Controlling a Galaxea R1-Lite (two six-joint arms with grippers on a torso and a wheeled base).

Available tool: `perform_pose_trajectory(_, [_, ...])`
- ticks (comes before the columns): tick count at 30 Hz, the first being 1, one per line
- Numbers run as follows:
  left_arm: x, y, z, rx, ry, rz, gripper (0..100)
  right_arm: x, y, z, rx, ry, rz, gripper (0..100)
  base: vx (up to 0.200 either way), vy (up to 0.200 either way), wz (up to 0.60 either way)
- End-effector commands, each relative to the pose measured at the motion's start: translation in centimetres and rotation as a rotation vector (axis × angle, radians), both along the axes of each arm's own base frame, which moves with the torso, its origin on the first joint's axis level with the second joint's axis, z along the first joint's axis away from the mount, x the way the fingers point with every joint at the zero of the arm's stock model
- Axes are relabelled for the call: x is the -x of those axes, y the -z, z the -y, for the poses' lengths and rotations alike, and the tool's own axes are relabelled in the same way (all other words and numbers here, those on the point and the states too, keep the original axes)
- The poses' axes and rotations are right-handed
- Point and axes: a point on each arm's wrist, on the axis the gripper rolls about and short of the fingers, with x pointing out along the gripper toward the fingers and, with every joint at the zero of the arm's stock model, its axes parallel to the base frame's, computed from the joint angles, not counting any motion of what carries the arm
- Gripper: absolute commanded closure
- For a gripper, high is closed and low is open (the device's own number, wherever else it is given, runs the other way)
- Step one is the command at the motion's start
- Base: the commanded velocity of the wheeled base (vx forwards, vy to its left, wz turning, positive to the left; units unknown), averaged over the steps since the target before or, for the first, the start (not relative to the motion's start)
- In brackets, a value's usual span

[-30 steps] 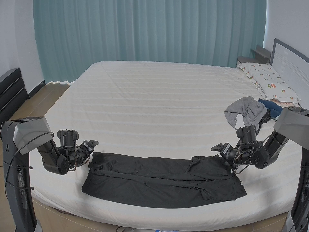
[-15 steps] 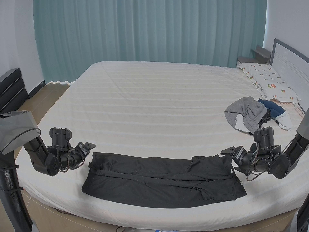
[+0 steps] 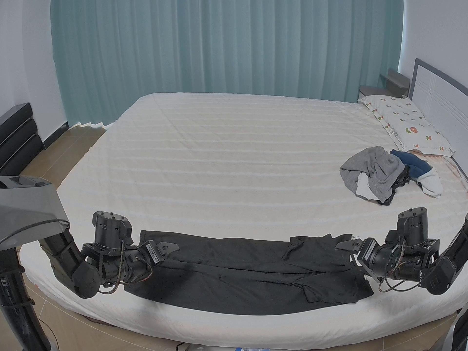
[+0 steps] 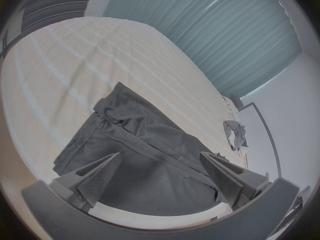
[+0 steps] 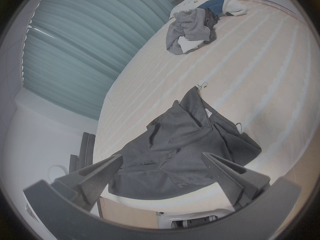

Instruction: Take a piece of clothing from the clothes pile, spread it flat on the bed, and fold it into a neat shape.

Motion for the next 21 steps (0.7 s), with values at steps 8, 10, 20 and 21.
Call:
perform_pose_trajectory(8, [-1.5,4.4,2.9,-0.08,0.023,-0.066,0,0.9,0.1,0.1,-0.001,-0.01,0.016,0,0.0,0.0,0.0])
perform_pose_trajectory(10, [-1.5,4.4,2.9,-0.08,0.023,-0.066,0,0.8,0.1,0.2,-0.001,-0.007,0.016,0,0.0,0.0,0.0])
perform_pose_trajectory(20, [-4.2,4.0,0.6,-0.085,-0.115,-0.006,0,0.8,0.3,0.2,-0.001,-0.006,0.005,0,0.0,0.0,0.0])
perform_pose_trajectory(21, [-4.4,4.0,0.2,-0.086,-0.13,-0.006,0,0.8,0.3,0.2,-0.001,-0.006,0.005,0,0.0,0.0,0.0])
